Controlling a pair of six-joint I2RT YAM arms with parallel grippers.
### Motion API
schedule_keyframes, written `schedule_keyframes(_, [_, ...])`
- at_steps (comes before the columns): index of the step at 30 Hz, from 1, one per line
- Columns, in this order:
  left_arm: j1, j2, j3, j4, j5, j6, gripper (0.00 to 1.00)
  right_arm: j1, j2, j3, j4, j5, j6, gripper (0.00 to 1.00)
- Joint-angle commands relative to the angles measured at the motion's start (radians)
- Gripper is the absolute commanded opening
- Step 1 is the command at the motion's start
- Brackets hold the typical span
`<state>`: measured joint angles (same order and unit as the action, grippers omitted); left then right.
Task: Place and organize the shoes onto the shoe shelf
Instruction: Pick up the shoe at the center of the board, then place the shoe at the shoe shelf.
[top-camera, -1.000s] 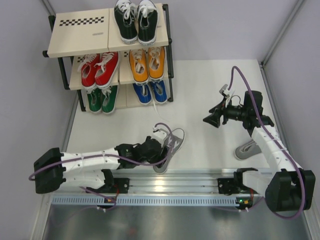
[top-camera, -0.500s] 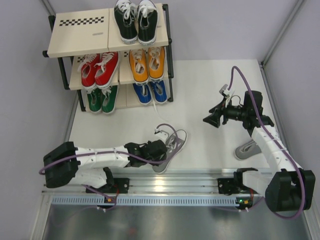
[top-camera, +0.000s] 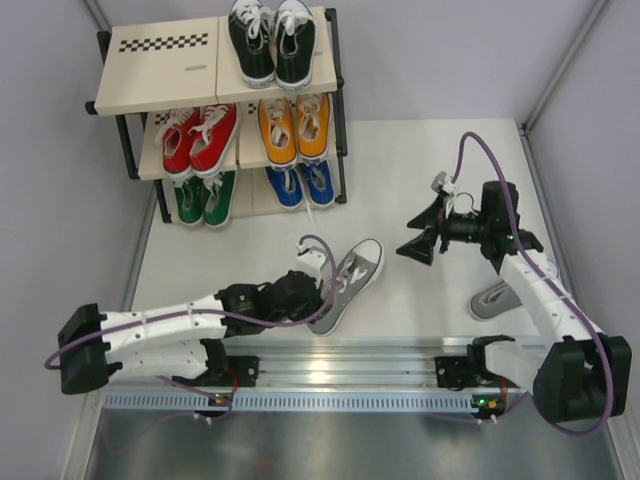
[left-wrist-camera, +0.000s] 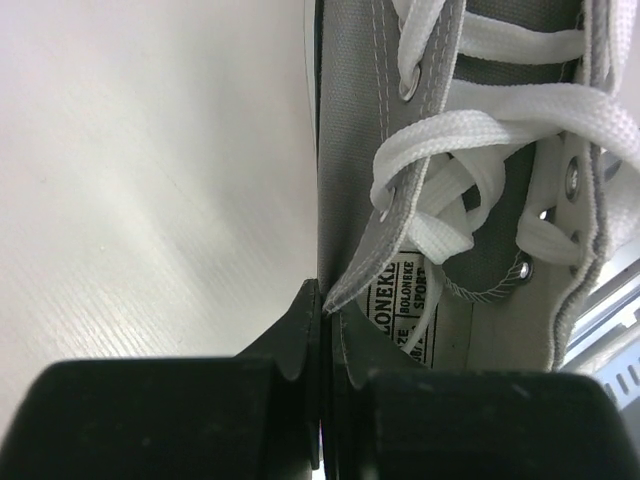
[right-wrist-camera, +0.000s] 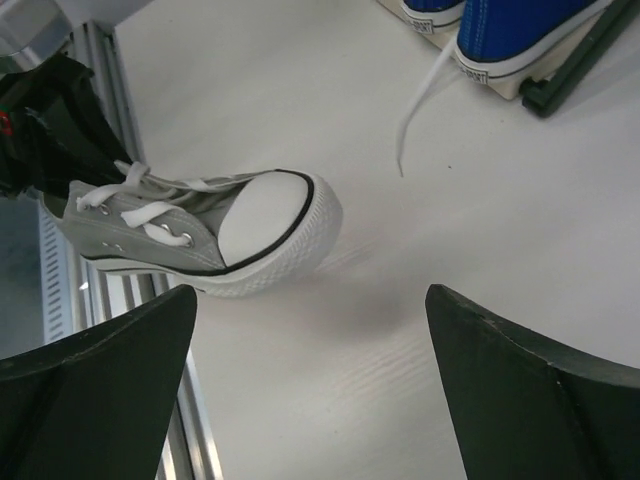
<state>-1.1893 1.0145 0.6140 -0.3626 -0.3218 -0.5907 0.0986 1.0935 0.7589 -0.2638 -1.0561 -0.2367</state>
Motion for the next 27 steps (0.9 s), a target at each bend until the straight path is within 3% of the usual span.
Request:
schedule_keyframes(1, [-0.003, -0.014, 0.116, 0.096, -0.034, 0.009, 0.00, 0.023, -0.007, -0.009, 0.110, -0.110, 0.033, 1.00])
schedule_keyframes(7, [-0.003, -0.073, 0.312, -0.099, -0.141, 0.130, 0.00, -0.046, -0.027, 0.011, 0.095, -0.097, 0.048, 0.99])
schedule_keyframes(12, [-0.001, -0.090, 0.599, -0.303, -0.327, 0.285, 0.00, -0.089, -0.075, 0.017, 0.069, -0.038, 0.019, 0.99])
schedule_keyframes(19, [0.000, -0.018, 0.962, -0.334, -0.547, 0.529, 0.00, -0.089, -0.084, 0.019, 0.057, -0.027, 0.013, 0.99])
schedule_keyframes(21, [0.000, 0.035, 1.041, -0.314, -0.629, 0.636, 0.00, -0.089, -0.089, 0.022, 0.052, -0.025, 0.010, 1.00])
schedule_keyframes(23, [0.002, 0.073, 1.119, -0.186, -0.759, 0.798, 0.00, -0.089, -0.089, 0.023, 0.048, -0.022, 0.008, 1.00])
schedule_keyframes(25, [0.014, 0.096, 1.171, -0.048, -0.830, 0.931, 0.00, -0.089, -0.089, 0.026, 0.044, -0.024, 0.008, 0.99])
schedule_keyframes(27, [0.017, 0.105, 1.191, 0.210, -0.853, 1.154, 0.00, -0.089, -0.089, 0.031, 0.038, -0.024, 0.008, 1.00])
